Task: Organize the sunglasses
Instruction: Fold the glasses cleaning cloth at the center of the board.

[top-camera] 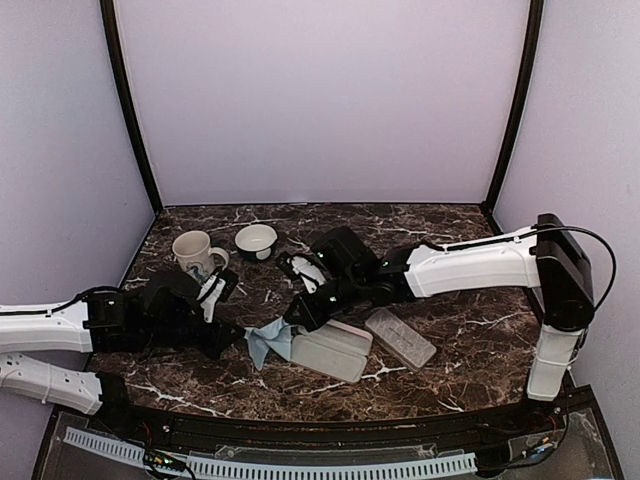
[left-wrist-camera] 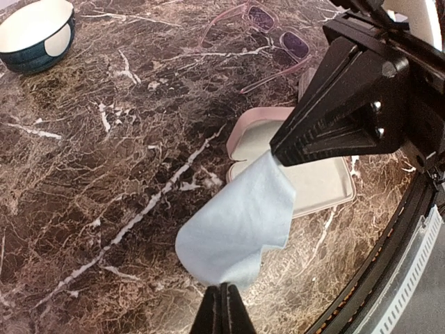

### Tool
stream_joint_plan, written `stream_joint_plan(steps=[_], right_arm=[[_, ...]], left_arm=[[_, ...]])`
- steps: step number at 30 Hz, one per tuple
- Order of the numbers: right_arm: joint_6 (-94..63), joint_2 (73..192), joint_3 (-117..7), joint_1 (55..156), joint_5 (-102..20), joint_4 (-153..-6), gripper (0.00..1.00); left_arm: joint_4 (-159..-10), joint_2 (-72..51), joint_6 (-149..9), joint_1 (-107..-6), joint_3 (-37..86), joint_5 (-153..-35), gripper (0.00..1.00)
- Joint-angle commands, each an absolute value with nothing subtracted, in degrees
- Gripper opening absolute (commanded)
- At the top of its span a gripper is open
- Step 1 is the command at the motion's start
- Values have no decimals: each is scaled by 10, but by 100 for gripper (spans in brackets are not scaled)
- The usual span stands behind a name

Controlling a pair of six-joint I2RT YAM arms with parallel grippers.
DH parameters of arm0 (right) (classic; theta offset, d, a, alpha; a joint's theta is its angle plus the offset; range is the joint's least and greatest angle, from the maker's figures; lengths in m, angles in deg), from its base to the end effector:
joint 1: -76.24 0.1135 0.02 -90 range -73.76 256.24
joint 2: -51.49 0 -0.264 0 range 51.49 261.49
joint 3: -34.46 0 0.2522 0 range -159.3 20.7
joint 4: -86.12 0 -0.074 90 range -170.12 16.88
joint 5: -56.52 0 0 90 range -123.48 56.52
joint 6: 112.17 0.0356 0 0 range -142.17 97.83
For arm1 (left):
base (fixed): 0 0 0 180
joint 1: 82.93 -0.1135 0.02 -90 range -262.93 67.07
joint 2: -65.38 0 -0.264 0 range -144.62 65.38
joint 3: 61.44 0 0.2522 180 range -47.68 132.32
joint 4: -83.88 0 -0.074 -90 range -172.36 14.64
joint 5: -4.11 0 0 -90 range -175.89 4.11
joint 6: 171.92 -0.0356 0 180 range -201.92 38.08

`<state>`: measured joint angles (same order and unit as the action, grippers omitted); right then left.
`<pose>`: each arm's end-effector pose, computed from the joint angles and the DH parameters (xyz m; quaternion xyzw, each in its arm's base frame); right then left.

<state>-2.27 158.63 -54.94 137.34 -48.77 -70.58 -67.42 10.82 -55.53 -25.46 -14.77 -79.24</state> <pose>0.1946 0.3720 0.2178 -0.3690 0.8249 0.3588 0.2337 0.1135 -0.1702 0.2288 0.2138 0.8662 -0.2612 0.3684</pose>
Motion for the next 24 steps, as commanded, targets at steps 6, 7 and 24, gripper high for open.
stream_joint_plan(steps=[6, 7, 24], right_arm=[[-35, 1561, -576, 1381, -511, -691, 0], [-33, 1560, -577, 1383, -511, -689, 0], [9, 1546, -585, 1429, -506, -683, 0]], left_arm=[[-603, 131, -557, -257, -107, -778, 0], [-598, 136, -557, -257, -105, -778, 0], [-484, 219, -519, -244, -99, -784, 0]])
